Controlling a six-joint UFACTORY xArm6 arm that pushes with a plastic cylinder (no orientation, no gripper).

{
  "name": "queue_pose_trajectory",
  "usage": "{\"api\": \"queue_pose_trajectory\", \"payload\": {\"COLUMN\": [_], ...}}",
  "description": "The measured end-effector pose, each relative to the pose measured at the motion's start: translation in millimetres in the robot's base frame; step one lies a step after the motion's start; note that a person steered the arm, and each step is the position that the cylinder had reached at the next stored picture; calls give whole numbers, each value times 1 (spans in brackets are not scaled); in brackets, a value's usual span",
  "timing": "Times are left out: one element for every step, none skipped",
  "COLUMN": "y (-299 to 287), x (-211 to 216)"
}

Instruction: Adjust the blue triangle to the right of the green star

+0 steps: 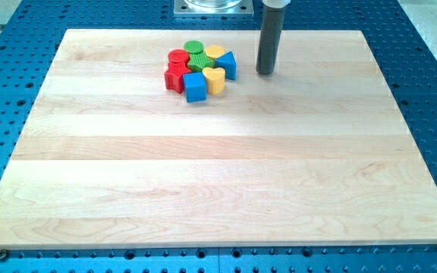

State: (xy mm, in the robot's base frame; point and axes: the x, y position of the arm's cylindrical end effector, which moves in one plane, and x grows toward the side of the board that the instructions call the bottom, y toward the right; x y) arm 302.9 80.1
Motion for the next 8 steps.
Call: {"api": "queue_pose_trajectory", "payload": {"y": [-20,-21,-28,-37,-37,-35,-27,8], "x": [0,0,1,1,1,1,42,68]}}
